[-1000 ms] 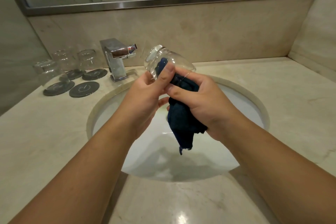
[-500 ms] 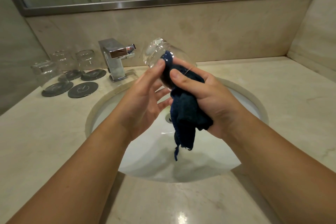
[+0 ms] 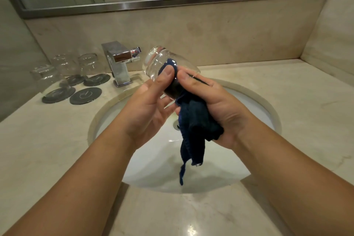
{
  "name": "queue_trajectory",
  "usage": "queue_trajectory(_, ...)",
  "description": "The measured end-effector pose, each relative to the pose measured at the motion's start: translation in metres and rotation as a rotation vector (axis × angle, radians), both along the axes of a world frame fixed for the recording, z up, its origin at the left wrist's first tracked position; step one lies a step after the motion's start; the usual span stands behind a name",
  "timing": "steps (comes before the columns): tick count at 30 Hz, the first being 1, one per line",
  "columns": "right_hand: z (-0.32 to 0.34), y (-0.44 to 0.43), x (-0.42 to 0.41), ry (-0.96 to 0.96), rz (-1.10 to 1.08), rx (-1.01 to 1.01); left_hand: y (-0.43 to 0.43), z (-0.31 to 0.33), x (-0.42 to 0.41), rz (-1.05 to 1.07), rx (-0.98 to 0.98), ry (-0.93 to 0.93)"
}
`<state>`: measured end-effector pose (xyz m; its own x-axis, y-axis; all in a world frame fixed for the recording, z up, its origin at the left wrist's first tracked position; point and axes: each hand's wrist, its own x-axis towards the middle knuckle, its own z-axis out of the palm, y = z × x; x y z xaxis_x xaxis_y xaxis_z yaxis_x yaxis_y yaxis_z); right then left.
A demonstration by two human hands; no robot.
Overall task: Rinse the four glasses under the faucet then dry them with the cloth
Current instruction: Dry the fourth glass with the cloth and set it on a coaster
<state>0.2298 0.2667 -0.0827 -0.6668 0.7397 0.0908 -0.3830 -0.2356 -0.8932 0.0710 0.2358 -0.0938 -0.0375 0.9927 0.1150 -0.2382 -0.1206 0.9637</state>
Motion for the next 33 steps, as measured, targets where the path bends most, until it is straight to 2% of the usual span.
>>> queue_trajectory(4,0.001,0.0,0.003,0.046,-0.026,-0.022,-0.001,0.001,0.001,0.011,0.018,-0.11)
queue_trajectory(13,-0.006,0.005,0.0,-0.089,-0.168,0.16,-0.005,0.005,0.012,0.07,-0.036,0.052)
queue_trajectory(17,-0.005,0.004,-0.001,-0.089,-0.181,0.114,-0.004,0.004,0.007,0.115,-0.013,0.014)
queue_trajectory(22,0.002,0.003,0.005,0.021,-0.052,-0.022,-0.004,0.003,0.003,0.057,0.017,0.001)
queue_trajectory(27,-0.002,0.01,0.004,-0.008,-0.134,0.041,-0.007,0.009,0.006,-0.006,0.007,0.003)
queue_trajectory(33,-0.004,0.007,0.002,-0.073,-0.224,0.13,-0.005,0.006,0.005,0.059,-0.036,0.063)
